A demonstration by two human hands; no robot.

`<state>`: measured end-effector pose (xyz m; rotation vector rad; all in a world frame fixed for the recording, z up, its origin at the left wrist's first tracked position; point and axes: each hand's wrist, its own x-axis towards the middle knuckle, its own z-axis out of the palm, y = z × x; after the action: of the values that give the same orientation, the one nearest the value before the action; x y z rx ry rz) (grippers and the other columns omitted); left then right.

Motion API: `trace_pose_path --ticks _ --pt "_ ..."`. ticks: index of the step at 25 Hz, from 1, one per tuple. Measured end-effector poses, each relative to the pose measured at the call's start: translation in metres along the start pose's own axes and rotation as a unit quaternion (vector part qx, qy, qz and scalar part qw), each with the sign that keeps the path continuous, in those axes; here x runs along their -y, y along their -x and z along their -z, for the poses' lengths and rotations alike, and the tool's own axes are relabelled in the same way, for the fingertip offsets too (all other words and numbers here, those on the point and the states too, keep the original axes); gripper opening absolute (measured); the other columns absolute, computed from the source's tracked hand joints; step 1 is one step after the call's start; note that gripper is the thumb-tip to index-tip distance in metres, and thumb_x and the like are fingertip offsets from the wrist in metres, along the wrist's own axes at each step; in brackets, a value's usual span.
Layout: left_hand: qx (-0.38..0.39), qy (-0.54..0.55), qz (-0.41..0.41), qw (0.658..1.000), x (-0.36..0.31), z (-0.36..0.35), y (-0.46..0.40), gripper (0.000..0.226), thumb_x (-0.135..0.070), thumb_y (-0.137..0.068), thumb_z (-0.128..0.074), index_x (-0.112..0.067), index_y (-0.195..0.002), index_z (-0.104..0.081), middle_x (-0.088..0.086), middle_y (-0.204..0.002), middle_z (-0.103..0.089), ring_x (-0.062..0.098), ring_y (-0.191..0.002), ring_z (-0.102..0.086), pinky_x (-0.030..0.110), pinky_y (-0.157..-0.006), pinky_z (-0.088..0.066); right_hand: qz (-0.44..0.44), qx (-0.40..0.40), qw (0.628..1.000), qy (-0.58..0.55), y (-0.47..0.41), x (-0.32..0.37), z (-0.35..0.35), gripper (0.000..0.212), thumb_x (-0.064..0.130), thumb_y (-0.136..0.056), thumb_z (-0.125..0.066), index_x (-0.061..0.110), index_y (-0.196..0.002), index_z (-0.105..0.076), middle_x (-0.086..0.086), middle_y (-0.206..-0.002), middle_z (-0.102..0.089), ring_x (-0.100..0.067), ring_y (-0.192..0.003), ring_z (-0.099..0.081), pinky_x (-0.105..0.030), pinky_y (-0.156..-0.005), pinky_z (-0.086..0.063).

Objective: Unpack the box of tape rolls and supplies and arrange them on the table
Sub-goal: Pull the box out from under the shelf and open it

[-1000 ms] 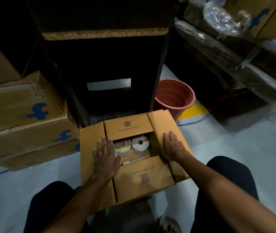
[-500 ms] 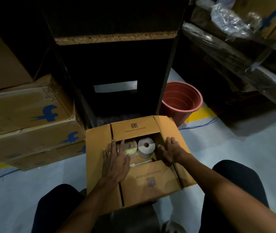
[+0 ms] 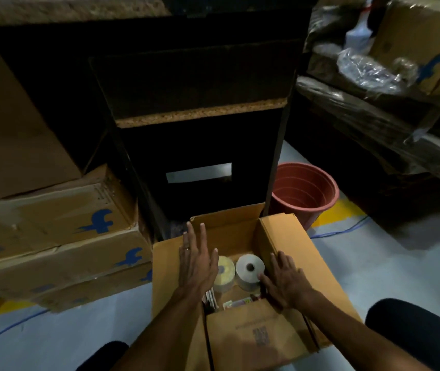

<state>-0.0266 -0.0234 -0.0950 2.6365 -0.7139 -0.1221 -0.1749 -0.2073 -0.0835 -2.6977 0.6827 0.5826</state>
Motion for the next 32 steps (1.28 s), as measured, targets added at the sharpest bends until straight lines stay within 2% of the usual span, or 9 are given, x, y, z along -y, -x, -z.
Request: trace_pose_path --ticks 4,7,8,13,17,22,25,28,32 --pt "0.026 -0.087 0.039 0.995 0.005 -0.002 -0.022 0.074 -0.051 -0.101 -0.026 -0.021 -0.156 0.015 0.01 -0.161 0.026 0.035 -0.151 0.01 0.056 -0.122 -0.007 0.007 -0.002 1.0 -0.003 0.002 -0.002 0.001 0.079 0.062 -0.097 -0.022 0.014 -0.157 -0.004 -0.012 -0.164 0.006 -0.032 -0.151 0.001 -0.052 -0.118 -0.017" --pt "0.054 -0.118 0.048 0.99 0.014 0.003 -0.038 0.08 -0.06 -0.098 -0.027 -0.022 -0.156 0.011 0.006 -0.164 0.018 0.035 -0.152 0.007 0.062 -0.119 0.002 0.016 0.0 1.0 -0.005 0.008 -0.003 0.002 0.1 0.08 -0.077 0.003 0.021 -0.156 -0.013 -0.012 -0.164 0.007 -0.033 -0.151 0.004 -0.054 -0.118 -0.015" --pt "0.064 -0.127 0.053 0.988 0.016 0.004 -0.043 0.083 -0.064 -0.096 -0.028 -0.023 -0.157 0.009 0.004 -0.164 0.017 0.035 -0.152 0.007 0.063 -0.117 0.005 0.021 0.001 1.0 -0.007 0.008 -0.004 0.001 0.101 0.08 -0.073 0.005 0.025 -0.155 -0.018 -0.012 -0.164 0.007 -0.034 -0.151 0.005 -0.055 -0.118 -0.014" --pt "0.114 -0.162 0.097 0.975 0.017 0.005 -0.059 0.079 -0.072 -0.092 -0.027 -0.033 -0.157 -0.005 0.002 -0.165 0.015 0.037 -0.15 0.013 0.07 -0.113 0.006 0.043 0.013 0.999 -0.01 0.011 -0.003 -0.004 0.055 0.057 -0.099 -0.025 0.029 -0.142 -0.044 -0.012 -0.164 0.009 -0.036 -0.15 0.009 -0.057 -0.118 -0.01" --pt "0.136 -0.149 0.13 0.971 0.017 0.002 -0.062 0.074 -0.071 -0.092 -0.031 -0.038 -0.155 -0.011 0.001 -0.165 0.015 0.035 -0.15 0.016 0.072 -0.111 0.01 0.039 0.022 0.999 -0.002 0.015 0.003 0.0 0.049 0.052 -0.101 -0.028 0.027 -0.132 -0.056 -0.014 -0.164 0.01 -0.037 -0.15 0.011 -0.055 -0.118 -0.009" --pt "0.154 -0.131 0.12 0.972 0.019 0.0 -0.06 0.081 -0.072 -0.092 -0.028 -0.032 -0.157 -0.002 0.004 -0.163 0.021 0.034 -0.148 0.023 0.066 -0.115 0.01 0.021 0.033 0.999 -0.027 0.018 0.008 0.006 0.052 0.05 -0.103 -0.027 0.018 -0.123 -0.062 -0.012 -0.164 0.01 -0.036 -0.15 0.011 -0.054 -0.119 -0.008" --pt "0.163 -0.128 0.072 0.976 0.017 -0.002 -0.05 0.087 -0.073 -0.091 -0.029 -0.026 -0.157 0.002 0.006 -0.161 0.026 0.034 -0.145 0.03 0.062 -0.115 0.016 0.01 0.042 0.998 -0.036 0.019 0.01 0.009 0.054 0.05 -0.103 -0.027 0.012 -0.122 -0.06 -0.013 -0.164 0.003 -0.037 -0.15 0.006 -0.054 -0.118 -0.012" --pt "0.162 -0.077 0.034 0.983 0.012 -0.003 -0.037 0.086 -0.072 -0.093 -0.028 -0.023 -0.158 0.001 0.009 -0.162 0.025 0.033 -0.145 0.031 0.058 -0.117 0.016 0.006 0.053 0.998 -0.037 0.016 0.013 0.015 0.053 0.049 -0.103 -0.029 0.009 -0.121 -0.059 -0.013 -0.162 -0.015 -0.038 -0.15 -0.002 -0.053 -0.117 -0.017" --pt "0.152 -0.041 -0.006 0.987 0.008 0.001 -0.027 0.079 -0.065 -0.097 -0.029 -0.022 -0.158 -0.005 0.007 -0.163 0.022 0.03 -0.146 0.029 0.054 -0.119 0.012 -0.004 0.04 0.999 -0.016 0.014 0.018 0.024 0.054 0.05 -0.101 -0.036 0.006 -0.121 -0.058 -0.018 -0.141 -0.044 -0.039 -0.139 -0.028 -0.051 -0.11 -0.03"
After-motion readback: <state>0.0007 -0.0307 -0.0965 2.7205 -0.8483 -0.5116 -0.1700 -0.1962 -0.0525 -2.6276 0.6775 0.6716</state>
